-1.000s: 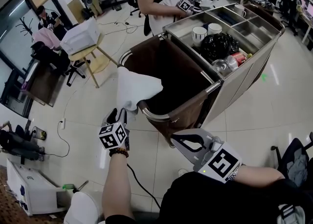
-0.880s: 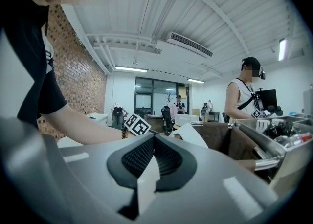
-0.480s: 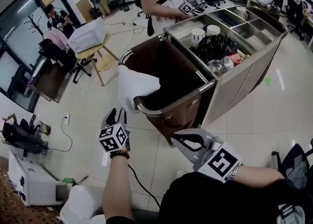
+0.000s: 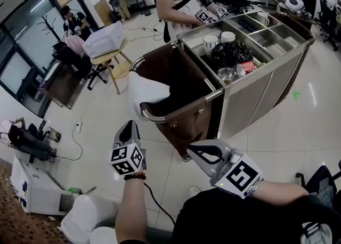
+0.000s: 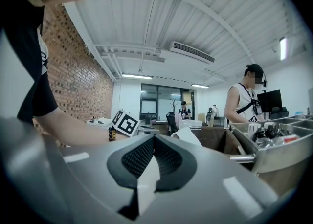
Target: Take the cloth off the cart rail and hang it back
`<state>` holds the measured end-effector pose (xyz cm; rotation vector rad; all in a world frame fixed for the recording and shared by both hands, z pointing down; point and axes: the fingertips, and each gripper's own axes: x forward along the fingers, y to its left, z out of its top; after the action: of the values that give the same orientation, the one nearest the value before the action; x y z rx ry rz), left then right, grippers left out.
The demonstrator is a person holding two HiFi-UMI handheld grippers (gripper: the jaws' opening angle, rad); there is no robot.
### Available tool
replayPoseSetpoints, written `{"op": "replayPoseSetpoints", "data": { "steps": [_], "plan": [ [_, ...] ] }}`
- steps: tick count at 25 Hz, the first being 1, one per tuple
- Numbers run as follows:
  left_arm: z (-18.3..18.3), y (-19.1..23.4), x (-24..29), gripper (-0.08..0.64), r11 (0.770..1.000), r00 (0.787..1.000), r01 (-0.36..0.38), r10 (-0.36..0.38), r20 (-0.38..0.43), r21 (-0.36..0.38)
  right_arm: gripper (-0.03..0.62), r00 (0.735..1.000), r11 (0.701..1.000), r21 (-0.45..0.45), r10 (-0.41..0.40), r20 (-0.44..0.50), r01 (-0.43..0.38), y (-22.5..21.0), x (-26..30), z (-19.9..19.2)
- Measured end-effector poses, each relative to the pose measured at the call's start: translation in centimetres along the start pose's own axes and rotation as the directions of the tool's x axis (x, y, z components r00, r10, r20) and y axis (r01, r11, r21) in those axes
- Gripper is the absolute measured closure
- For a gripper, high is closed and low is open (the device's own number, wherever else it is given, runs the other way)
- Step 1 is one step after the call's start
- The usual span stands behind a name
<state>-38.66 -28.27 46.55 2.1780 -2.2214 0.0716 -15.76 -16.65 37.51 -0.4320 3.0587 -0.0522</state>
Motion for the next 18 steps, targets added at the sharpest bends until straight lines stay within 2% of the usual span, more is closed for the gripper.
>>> {"op": "replayPoseSetpoints", "data": {
  "steps": [8, 14, 18],
  "plan": [
    [3.0, -7.9, -3.7, 0.557, 0.999, 0.996, 0.013, -0.017, 0.092, 0.04, 0.592, 1.0, 1.0, 0.007, 0.014, 0.02, -0.014, -1.1, -5.6, 0.1],
    [5.5, -15.2, -6.9, 0.557, 0.997, 0.985, 0.056, -0.065, 0.16, 0.059, 0.592, 0.999, 1.0, 0.019, 0.019, 0.026, -0.02, -2.2, -9.6, 0.0],
    [6.5, -19.3, -8.9, 0.557, 0.995, 0.979, 0.076, -0.087, 0.186, 0.062, 0.592, 0.998, 0.999, -0.029, 0.038, 0.055, -0.036, -3.1, -11.2, -0.3]
  ]
}}
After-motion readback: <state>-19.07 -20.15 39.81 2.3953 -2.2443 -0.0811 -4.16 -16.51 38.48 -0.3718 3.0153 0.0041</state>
